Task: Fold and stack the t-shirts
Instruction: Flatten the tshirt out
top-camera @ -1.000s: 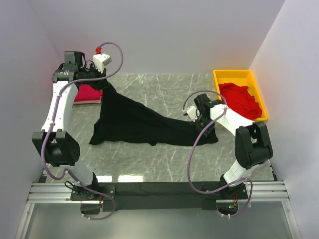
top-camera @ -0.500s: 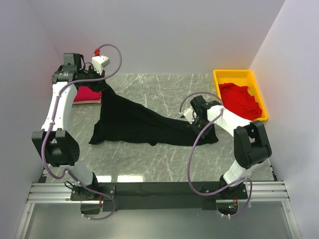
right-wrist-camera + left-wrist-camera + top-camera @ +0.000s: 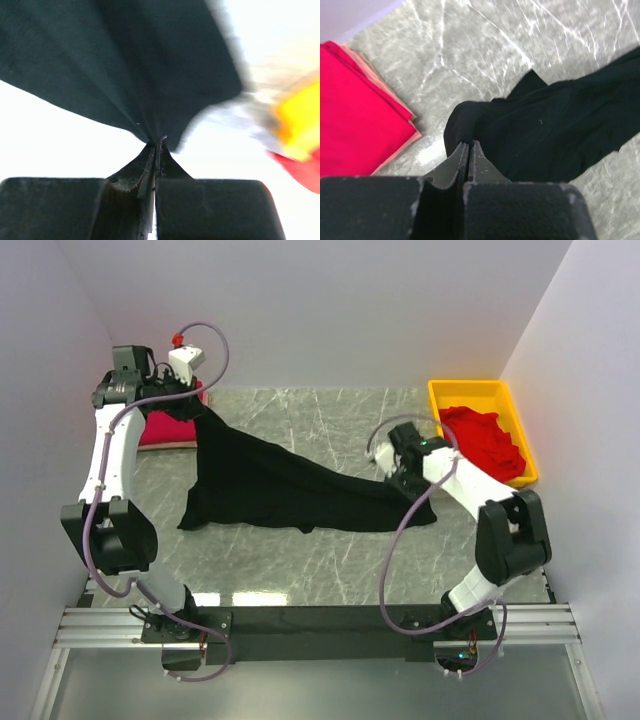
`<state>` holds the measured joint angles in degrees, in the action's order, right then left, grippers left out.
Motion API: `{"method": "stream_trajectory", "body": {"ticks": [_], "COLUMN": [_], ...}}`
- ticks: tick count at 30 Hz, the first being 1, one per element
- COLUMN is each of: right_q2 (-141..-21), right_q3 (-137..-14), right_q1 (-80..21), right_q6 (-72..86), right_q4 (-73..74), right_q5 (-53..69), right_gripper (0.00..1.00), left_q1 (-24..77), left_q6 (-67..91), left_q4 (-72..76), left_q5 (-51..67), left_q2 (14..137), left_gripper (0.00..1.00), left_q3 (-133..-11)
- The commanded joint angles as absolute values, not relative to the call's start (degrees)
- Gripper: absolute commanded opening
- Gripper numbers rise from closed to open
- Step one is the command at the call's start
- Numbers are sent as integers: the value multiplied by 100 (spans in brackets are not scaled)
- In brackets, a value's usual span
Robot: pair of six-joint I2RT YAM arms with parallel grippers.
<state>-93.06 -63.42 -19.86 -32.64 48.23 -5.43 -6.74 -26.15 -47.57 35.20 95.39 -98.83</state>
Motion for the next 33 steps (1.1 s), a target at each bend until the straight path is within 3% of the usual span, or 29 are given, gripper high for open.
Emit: {"method": "stream_trajectory", "body": {"ticks": [1, 9, 16, 25, 33], "right_q2": [-8587, -8166, -7173, -5038, -3999], "right_q3": [-7302, -9096, -9176, -8842, -9561], "right_q1": [-1732, -1415, -1415, -1424, -1424], "right_q6": [-3305, -3419, -3411, -3278, -3313], "right_q4": [4658, 4492, 3920, 3411, 3375], "right_q5": [-940, -1380, -1670, -1890, -2073], "right_gripper": [0, 0, 0, 0, 0], "left_q1": [-773, -905, -993, -1046, -1046], "left_q6": [-2172, -1284, -950, -791, -967], "left_q4": [-4264, -2921, -1848, -923, -607], "left_q5": [3639, 3252, 2883, 2101, 968], "left_q2": [9396, 8614, 7420, 5170, 3999], "left_gripper": [0, 1, 0, 1, 1], "left_q3": [-10327, -10521, -9854, -8746, -8815]}}
